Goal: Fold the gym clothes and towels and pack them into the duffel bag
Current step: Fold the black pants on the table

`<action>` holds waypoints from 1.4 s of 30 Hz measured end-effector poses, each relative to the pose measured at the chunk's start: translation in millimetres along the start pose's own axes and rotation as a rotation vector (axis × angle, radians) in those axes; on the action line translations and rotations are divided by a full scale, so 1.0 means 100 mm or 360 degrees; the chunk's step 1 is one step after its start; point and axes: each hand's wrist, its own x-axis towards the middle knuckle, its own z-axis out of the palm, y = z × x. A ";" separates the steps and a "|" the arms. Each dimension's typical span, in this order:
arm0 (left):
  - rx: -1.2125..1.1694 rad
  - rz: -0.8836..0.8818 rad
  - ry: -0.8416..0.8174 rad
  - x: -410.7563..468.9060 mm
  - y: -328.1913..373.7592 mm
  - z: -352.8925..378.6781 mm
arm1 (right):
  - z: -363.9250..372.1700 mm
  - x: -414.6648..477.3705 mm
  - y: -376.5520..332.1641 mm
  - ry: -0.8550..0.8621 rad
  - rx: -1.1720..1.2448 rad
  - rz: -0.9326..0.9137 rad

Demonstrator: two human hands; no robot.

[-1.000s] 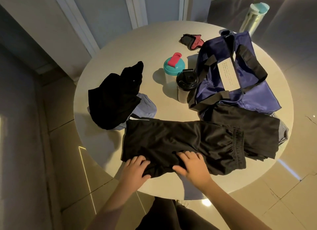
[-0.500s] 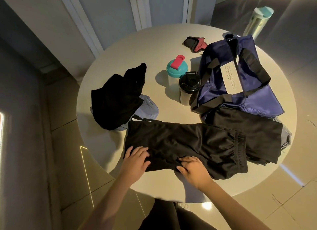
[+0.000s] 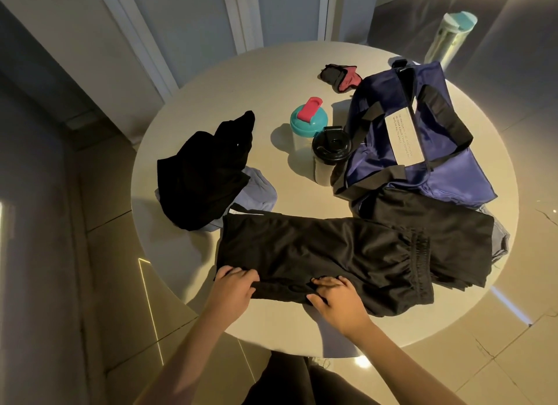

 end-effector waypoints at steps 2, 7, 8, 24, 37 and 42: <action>0.0067 -0.0021 -0.0048 0.00 -0.01 -0.03 | 0.02 0.01 -0.03 0.0099 -0.0014 -0.0010; 0.0203 0.0020 -0.0079 -0.10 0.00 0.01 | 0.10 0.02 -0.06 0.0286 -0.0290 -0.0129; 0.0179 0.0012 -0.0074 -0.13 0.01 0.03 | 0.12 0.02 -0.08 0.0319 -0.0274 -0.0156; 0.0343 -0.0130 0.0282 -0.73 0.15 0.41 | 0.38 -0.11 -0.15 0.0130 -0.0529 -0.0458; 0.0214 -0.0359 0.0175 -0.82 0.19 0.43 | 0.47 -0.18 -0.12 0.0262 -0.0384 -0.0448; 0.0054 -0.0359 0.0251 -0.70 0.08 0.23 | 0.29 -0.08 -0.14 0.0239 -0.0051 -0.0272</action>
